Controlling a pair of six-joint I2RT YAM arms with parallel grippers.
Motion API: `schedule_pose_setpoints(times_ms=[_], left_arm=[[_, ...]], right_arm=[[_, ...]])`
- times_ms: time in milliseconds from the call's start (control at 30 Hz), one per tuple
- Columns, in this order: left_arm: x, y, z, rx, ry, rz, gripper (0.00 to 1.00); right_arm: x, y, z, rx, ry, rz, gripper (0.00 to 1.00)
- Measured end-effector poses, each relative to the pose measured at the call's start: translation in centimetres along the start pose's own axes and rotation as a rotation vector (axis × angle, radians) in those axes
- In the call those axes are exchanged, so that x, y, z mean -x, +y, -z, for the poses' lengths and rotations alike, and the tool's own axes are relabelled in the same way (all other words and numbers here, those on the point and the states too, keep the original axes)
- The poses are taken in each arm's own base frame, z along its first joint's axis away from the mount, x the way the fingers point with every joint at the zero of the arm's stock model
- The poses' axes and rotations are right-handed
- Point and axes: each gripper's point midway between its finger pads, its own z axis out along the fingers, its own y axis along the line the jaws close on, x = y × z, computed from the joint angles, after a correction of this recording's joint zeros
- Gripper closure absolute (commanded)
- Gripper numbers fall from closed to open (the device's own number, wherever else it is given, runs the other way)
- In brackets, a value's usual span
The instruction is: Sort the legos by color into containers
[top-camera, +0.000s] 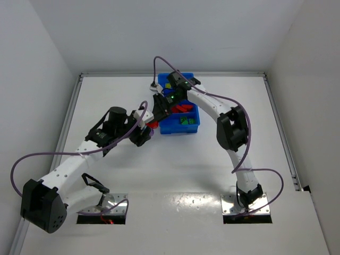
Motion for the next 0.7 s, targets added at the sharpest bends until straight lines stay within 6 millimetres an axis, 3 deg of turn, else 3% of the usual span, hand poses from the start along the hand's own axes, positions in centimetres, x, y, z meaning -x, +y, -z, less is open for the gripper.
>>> schedule_pose_setpoints(times_ms=[233, 400, 533, 700], left_arm=[[0.3, 0.2, 0.0, 0.011, -0.01, -0.008, 0.72], [1.6, 0.7, 0.1, 0.036, -0.059, -0.028, 0.72], [0.6, 0.1, 0.4, 0.02, -0.033, -0.017, 0.72], [0.1, 0.0, 0.5, 0.014, -0.017, -0.011, 0.72]], right_arm=[[0.3, 0.2, 0.5, 0.014, -0.01, -0.005, 1.0], [1.9, 0.5, 2.0, 0.0, -0.056, 0.034, 1.0], [4.2, -3.0, 6.1, -0.119, -0.159, 0.074, 1.0], [5.4, -8.1, 11.5, -0.295, -0.254, 0.073, 1.0]])
